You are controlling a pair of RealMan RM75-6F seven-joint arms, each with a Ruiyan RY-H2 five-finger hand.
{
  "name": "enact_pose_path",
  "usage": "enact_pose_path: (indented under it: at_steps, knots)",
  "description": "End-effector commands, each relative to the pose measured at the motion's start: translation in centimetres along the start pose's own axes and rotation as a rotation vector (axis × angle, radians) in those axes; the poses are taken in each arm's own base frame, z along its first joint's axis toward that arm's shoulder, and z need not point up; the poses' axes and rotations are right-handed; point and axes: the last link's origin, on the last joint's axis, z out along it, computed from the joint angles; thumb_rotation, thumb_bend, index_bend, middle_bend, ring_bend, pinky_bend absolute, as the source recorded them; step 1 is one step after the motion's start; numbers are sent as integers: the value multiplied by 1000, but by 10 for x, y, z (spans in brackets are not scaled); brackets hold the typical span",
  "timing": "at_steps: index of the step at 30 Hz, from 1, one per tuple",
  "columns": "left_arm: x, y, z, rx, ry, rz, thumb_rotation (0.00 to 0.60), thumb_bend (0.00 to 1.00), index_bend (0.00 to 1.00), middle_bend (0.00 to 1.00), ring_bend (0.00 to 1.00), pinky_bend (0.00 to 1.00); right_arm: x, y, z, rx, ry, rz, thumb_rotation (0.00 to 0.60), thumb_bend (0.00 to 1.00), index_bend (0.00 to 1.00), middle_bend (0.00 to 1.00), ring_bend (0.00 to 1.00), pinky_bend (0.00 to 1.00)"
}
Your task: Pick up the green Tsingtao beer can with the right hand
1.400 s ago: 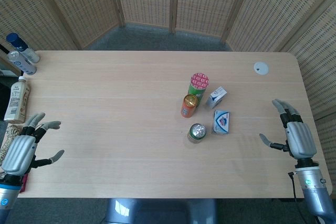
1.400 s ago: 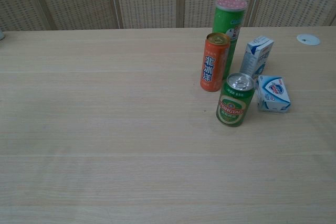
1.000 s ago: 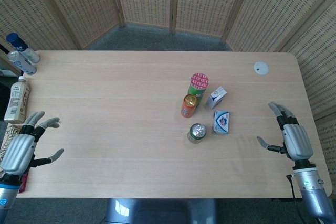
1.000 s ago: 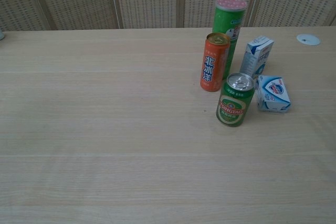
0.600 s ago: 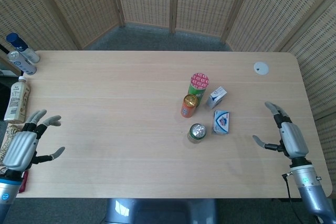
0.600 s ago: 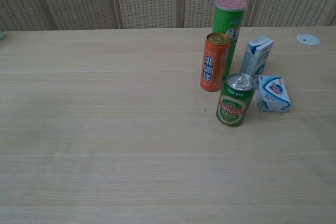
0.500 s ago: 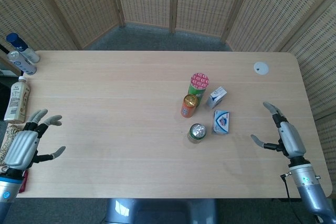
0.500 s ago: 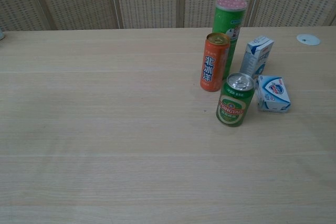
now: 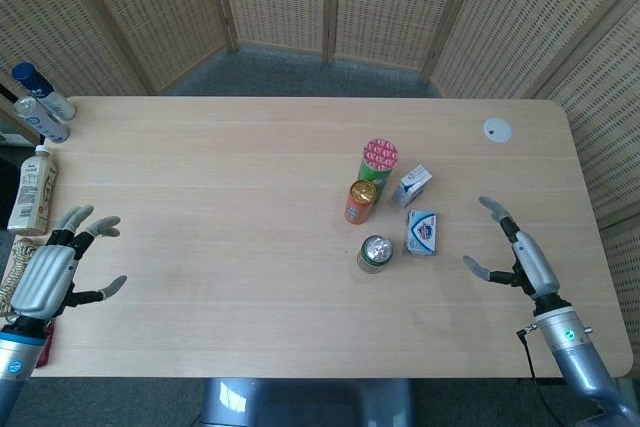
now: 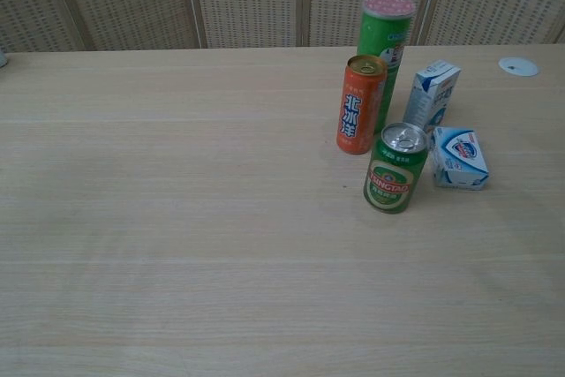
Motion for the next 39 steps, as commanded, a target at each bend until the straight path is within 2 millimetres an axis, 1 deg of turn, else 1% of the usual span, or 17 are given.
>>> enact_pose_path:
  at_steps: [1, 6, 18, 25, 31, 39]
  knots:
    - [0, -1, -1, 2, -1, 1, 568, 271, 186, 342, 84, 0, -10, 3, 5, -3, -16, -28, 387, 266, 0, 21, 0, 0]
    - [0, -2, -2, 7, -3, 3, 567, 272, 186, 342, 84, 0, -21, 7, 9, -13, -53, -68, 365, 269, 0, 0, 0, 0]
    - [1, -2, -1, 4, -1, 8, 567, 270, 186, 340, 83, 0, -49, 9, 23, -2, -123, -122, 362, 268, 0, 0, 0, 0]
    - [7, 0, -2, -13, 20, -14, 569, 273, 185, 340, 84, 0, -63, 9, 28, 7, -160, -142, 364, 268, 0, 0, 0, 0]
    - [13, 3, -2, -39, 41, -49, 568, 273, 186, 340, 84, 0, -69, 8, 31, 9, -167, -138, 361, 268, 0, 0, 0, 0]
    - [13, 3, -2, -39, 27, -38, 566, 271, 185, 340, 83, 0, -76, 11, 31, 6, -180, -161, 358, 269, 0, 0, 0, 0]
